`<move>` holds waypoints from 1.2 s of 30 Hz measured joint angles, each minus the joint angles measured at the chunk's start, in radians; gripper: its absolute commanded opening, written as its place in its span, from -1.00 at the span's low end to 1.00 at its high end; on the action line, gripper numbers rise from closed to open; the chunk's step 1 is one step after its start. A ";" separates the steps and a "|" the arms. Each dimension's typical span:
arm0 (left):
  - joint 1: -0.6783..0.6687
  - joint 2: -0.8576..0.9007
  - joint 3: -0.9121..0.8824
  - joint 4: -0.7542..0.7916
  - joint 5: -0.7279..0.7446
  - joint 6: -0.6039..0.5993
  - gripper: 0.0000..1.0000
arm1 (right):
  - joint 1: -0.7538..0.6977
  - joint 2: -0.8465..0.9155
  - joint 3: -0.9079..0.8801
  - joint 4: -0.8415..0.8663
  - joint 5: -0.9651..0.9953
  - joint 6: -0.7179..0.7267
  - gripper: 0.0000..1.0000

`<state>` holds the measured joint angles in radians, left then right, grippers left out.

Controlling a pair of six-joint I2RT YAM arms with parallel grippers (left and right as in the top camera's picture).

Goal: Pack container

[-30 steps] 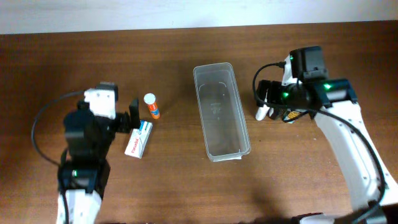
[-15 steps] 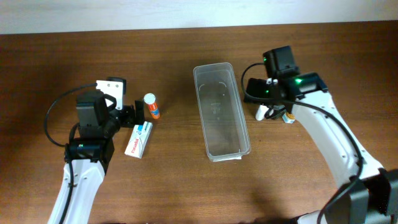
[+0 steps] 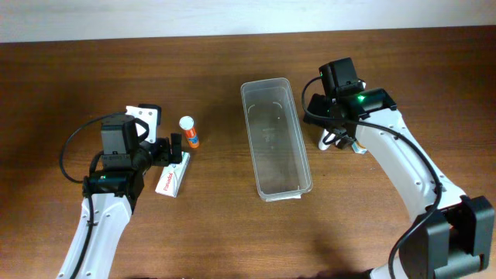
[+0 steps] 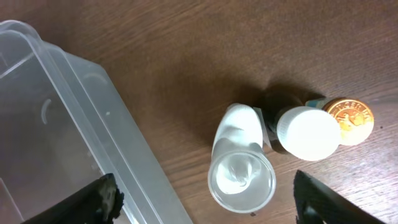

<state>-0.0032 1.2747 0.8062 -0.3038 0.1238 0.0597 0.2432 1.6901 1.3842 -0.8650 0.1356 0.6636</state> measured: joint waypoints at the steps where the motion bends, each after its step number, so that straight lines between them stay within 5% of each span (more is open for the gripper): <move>1: 0.000 0.000 0.000 0.000 0.000 0.000 0.99 | 0.000 0.003 0.000 0.003 0.000 0.003 0.61; 16: 0.000 0.000 0.000 -0.003 0.000 0.000 0.99 | 0.000 0.077 0.000 0.014 0.003 0.059 0.40; 36: 0.000 0.000 0.000 -0.003 0.000 0.000 0.99 | 0.000 0.131 0.000 0.014 0.003 0.069 0.41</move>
<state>-0.0032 1.2747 0.8062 -0.3069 0.1238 0.0597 0.2432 1.8210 1.3842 -0.8513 0.1383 0.7330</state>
